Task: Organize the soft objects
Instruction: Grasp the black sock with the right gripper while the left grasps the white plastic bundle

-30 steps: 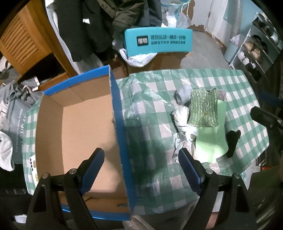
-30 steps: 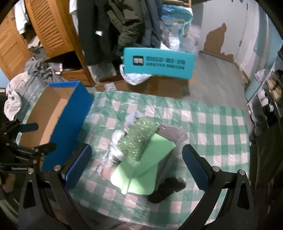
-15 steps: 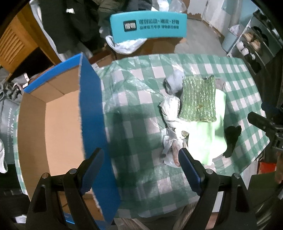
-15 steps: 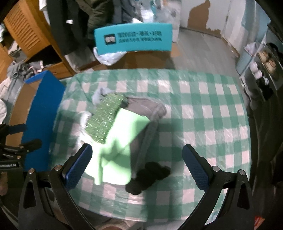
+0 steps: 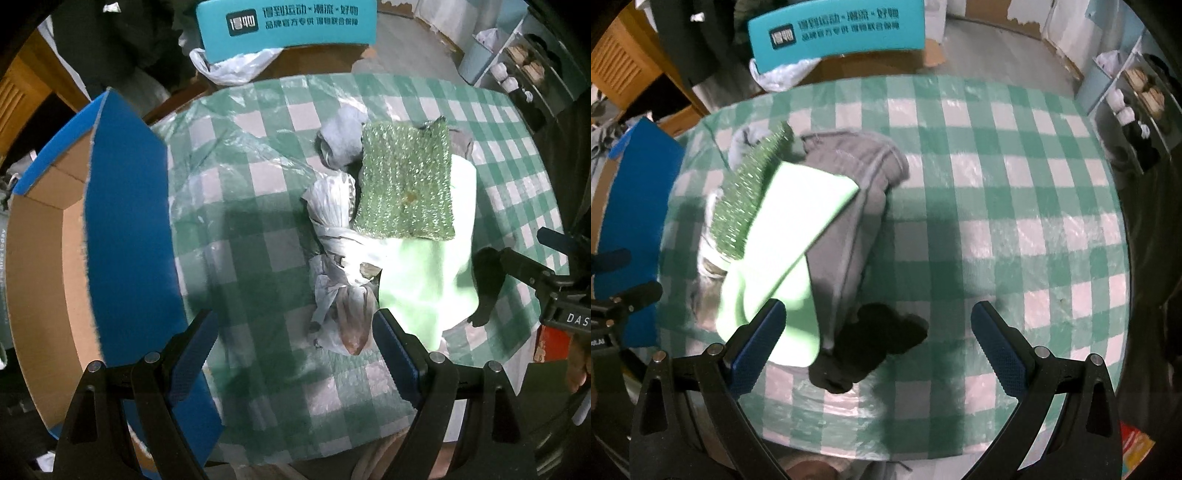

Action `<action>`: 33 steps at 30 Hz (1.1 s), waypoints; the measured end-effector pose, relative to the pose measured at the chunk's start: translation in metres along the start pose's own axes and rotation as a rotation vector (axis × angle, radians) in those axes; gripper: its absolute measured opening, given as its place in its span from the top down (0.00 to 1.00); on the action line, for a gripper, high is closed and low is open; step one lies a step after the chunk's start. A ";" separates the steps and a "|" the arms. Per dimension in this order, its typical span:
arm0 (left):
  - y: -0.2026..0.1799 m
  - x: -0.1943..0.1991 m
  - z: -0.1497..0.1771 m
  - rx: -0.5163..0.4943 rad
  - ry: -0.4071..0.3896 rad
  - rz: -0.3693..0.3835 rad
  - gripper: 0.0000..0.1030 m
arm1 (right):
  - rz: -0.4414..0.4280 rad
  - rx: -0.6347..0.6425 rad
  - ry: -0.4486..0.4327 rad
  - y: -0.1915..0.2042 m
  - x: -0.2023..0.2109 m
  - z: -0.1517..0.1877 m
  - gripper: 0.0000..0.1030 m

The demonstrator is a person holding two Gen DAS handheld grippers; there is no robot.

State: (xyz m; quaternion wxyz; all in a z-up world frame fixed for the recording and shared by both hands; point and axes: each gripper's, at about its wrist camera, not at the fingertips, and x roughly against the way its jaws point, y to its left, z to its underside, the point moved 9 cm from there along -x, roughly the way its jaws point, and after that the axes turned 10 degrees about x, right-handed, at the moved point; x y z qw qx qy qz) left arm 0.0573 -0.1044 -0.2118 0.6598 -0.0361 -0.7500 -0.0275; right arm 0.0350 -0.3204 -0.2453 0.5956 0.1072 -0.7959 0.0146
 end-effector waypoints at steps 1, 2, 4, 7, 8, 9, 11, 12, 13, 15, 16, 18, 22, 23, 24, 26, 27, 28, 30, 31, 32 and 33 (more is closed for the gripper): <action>-0.001 -0.003 0.000 0.001 0.004 -0.003 0.16 | -0.005 -0.006 0.008 -0.001 -0.003 0.002 0.02; -0.001 -0.006 0.000 0.003 0.008 -0.001 0.16 | -0.010 -0.013 0.017 -0.003 -0.006 0.004 0.03; -0.002 -0.012 -0.001 0.006 0.023 0.003 0.16 | -0.017 -0.021 0.033 -0.004 -0.011 0.008 0.04; -0.004 -0.019 -0.004 0.015 0.034 0.007 0.16 | -0.019 -0.029 0.055 -0.007 -0.019 0.014 0.04; -0.005 -0.020 -0.005 0.016 0.036 0.008 0.16 | -0.018 -0.028 0.060 -0.007 -0.021 0.016 0.04; -0.006 -0.022 -0.007 0.017 0.038 0.009 0.16 | -0.017 -0.025 0.068 -0.007 -0.024 0.018 0.04; -0.008 -0.026 -0.009 0.017 0.044 0.009 0.16 | -0.018 -0.017 0.087 -0.006 -0.029 0.022 0.05; -0.008 -0.027 -0.010 0.018 0.046 0.009 0.16 | -0.019 -0.013 0.094 -0.006 -0.032 0.023 0.06; -0.009 -0.030 -0.012 0.019 0.050 0.008 0.16 | -0.024 -0.009 0.104 -0.005 -0.034 0.025 0.10; -0.010 -0.034 -0.014 0.020 0.059 0.010 0.16 | -0.038 -0.006 0.123 -0.005 -0.039 0.029 0.14; -0.011 -0.036 -0.014 0.021 0.063 0.011 0.16 | -0.041 -0.005 0.130 -0.005 -0.042 0.030 0.16; -0.013 -0.042 -0.021 0.026 0.071 0.011 0.16 | -0.038 -0.003 0.146 -0.008 -0.046 0.034 0.19; -0.013 -0.052 -0.030 0.039 0.080 0.021 0.16 | -0.047 -0.003 0.146 -0.012 -0.052 0.036 0.30; -0.014 -0.054 -0.032 0.040 0.082 0.024 0.16 | -0.044 0.000 0.144 -0.015 -0.055 0.035 0.34; -0.015 -0.057 -0.036 0.039 0.083 0.026 0.16 | -0.041 0.003 0.142 -0.019 -0.055 0.036 0.35; -0.018 -0.062 -0.042 0.035 0.088 0.029 0.16 | -0.027 0.003 0.134 -0.028 -0.057 0.036 0.39; -0.020 -0.064 -0.045 0.034 0.091 0.030 0.16 | -0.014 0.004 0.128 -0.034 -0.057 0.036 0.41; -0.022 -0.067 -0.049 0.034 0.094 0.031 0.16 | -0.004 0.005 0.123 -0.038 -0.057 0.036 0.43; -0.029 -0.071 -0.053 0.037 0.103 0.042 0.16 | 0.020 0.009 0.112 -0.047 -0.056 0.033 0.46; -0.032 -0.073 -0.054 0.038 0.106 0.047 0.16 | 0.035 0.012 0.105 -0.052 -0.056 0.033 0.47; -0.034 -0.077 -0.057 0.037 0.111 0.048 0.16 | 0.042 0.015 0.104 -0.055 -0.057 0.033 0.47; -0.036 -0.082 -0.059 0.035 0.113 0.046 0.16 | 0.043 0.015 0.103 -0.058 -0.057 0.032 0.47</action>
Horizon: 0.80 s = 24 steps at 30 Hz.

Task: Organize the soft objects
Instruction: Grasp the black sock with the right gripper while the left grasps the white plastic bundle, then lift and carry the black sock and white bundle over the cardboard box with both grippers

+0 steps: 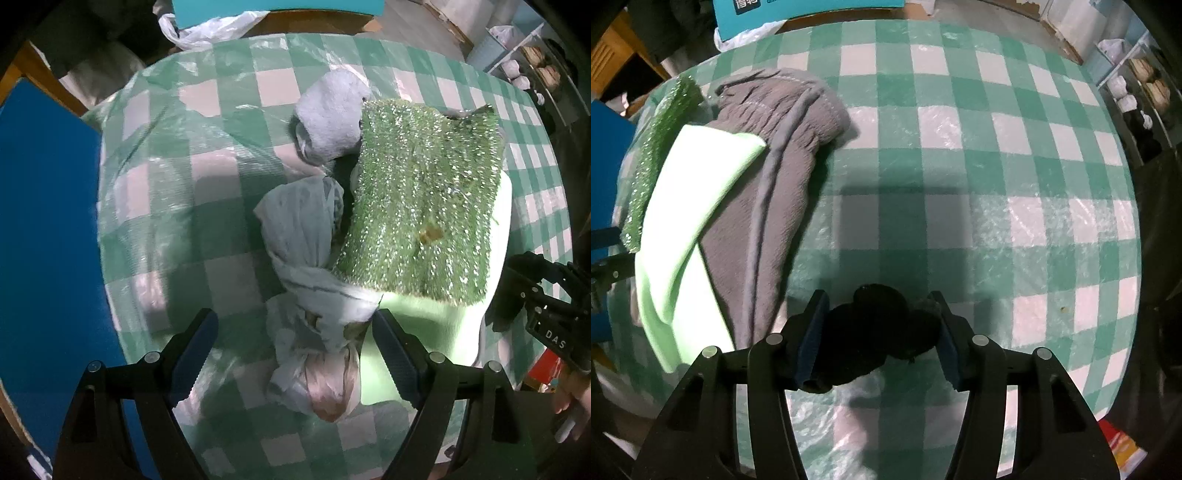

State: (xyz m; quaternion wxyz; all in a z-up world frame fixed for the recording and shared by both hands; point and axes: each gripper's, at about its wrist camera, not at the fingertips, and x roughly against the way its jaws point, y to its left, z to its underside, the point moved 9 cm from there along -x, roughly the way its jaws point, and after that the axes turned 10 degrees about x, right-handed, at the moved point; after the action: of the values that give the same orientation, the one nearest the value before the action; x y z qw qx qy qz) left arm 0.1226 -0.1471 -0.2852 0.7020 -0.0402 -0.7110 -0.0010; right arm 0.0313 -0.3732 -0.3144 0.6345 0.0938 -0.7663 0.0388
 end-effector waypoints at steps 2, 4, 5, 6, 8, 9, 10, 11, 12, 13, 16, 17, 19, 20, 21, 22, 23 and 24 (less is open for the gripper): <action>-0.006 -0.011 -0.004 -0.004 0.001 -0.003 0.16 | -0.003 -0.001 -0.003 -0.003 -0.003 0.000 0.47; -0.011 -0.020 -0.008 -0.005 0.000 0.000 0.16 | 0.002 0.011 -0.005 -0.004 -0.007 -0.001 0.47; -0.012 -0.021 -0.009 -0.007 -0.002 0.002 0.16 | 0.004 0.015 -0.005 -0.005 -0.004 -0.002 0.47; -0.014 -0.024 -0.013 -0.011 -0.006 0.001 0.16 | 0.007 0.020 -0.006 0.000 -0.004 -0.003 0.47; -0.017 -0.027 -0.020 -0.025 -0.027 0.004 0.16 | 0.010 0.026 -0.008 0.008 -0.009 -0.008 0.47; -0.018 -0.030 -0.021 -0.033 -0.032 0.008 0.16 | 0.009 0.028 -0.009 0.008 -0.010 -0.009 0.47; -0.022 -0.031 -0.025 -0.042 -0.038 0.019 0.22 | 0.010 0.030 -0.010 0.007 -0.010 -0.009 0.48; -0.026 -0.031 -0.024 -0.048 -0.040 0.030 0.30 | 0.010 0.032 -0.010 0.008 -0.011 -0.012 0.50; -0.029 -0.031 -0.025 -0.053 -0.036 0.044 0.35 | 0.008 0.034 -0.008 0.014 -0.010 -0.021 0.51; -0.031 -0.031 -0.024 -0.057 -0.031 0.056 0.46 | 0.004 0.034 -0.009 0.013 -0.010 -0.022 0.52; -0.034 -0.034 -0.029 -0.082 -0.050 0.045 0.52 | 0.002 0.041 -0.007 0.024 -0.005 -0.034 0.55; -0.036 -0.032 -0.029 -0.090 -0.058 0.042 0.53 | 0.001 0.044 -0.008 0.024 -0.005 -0.036 0.56; -0.037 -0.033 -0.030 -0.096 -0.064 0.037 0.54 | -0.001 0.049 -0.010 0.026 -0.004 -0.039 0.56; -0.036 -0.033 -0.031 -0.096 -0.066 0.032 0.55 | -0.003 0.052 -0.013 0.027 -0.002 -0.041 0.57; -0.035 -0.032 -0.033 -0.095 -0.070 0.026 0.55 | -0.002 0.052 -0.017 0.031 0.003 -0.042 0.57; -0.035 -0.030 -0.033 -0.096 -0.076 0.021 0.55 | -0.001 0.053 -0.022 0.030 0.009 -0.042 0.57; -0.034 -0.028 -0.033 -0.097 -0.081 0.020 0.55 | 0.000 0.055 -0.029 0.028 0.016 -0.042 0.57; -0.034 -0.026 -0.036 -0.097 -0.088 0.021 0.55 | 0.001 0.056 -0.035 0.028 0.020 -0.042 0.57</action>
State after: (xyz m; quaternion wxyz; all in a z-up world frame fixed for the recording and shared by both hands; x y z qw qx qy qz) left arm 0.1573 -0.1849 -0.3092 0.6672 -0.0817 -0.7399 -0.0263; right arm 0.0625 -0.3399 -0.2849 0.6181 0.1118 -0.7759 0.0591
